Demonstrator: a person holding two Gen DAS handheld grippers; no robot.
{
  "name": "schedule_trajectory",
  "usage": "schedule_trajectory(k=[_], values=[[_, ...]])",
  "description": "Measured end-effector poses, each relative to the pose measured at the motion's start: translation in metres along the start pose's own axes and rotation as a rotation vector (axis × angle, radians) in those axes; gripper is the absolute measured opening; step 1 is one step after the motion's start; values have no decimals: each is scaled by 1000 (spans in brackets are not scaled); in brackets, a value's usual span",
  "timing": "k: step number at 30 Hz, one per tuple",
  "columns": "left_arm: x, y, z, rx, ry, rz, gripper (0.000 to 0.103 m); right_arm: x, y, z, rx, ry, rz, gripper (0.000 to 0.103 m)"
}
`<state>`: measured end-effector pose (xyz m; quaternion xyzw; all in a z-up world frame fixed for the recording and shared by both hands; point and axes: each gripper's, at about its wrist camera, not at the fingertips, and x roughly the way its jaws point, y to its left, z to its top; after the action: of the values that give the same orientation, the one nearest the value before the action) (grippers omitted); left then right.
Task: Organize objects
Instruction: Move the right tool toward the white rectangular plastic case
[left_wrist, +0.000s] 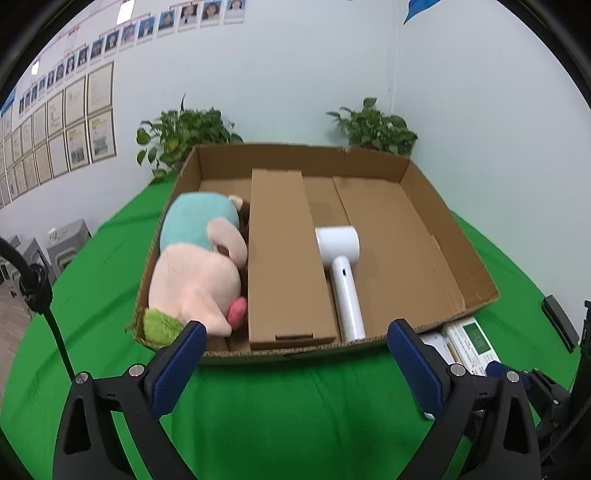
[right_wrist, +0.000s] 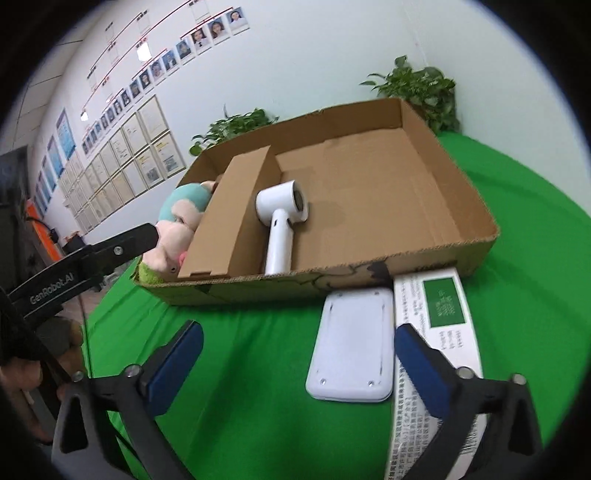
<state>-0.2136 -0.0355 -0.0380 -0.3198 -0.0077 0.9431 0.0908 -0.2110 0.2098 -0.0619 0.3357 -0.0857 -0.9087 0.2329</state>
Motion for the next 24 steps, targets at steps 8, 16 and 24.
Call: schedule_trajectory(k=[8, 16, 24], values=[[10, 5, -8, -56, 83, -169, 99, 25, 10, -16, -65, 160, 74, 103], [22, -2, -25, -35, 145, -205, 99, 24, -3, -22, -122, 203, -36, 102], [29, 0, -24, -49, 163, -220, 99, 40, -7, -12, -125, 233, -122, 102]])
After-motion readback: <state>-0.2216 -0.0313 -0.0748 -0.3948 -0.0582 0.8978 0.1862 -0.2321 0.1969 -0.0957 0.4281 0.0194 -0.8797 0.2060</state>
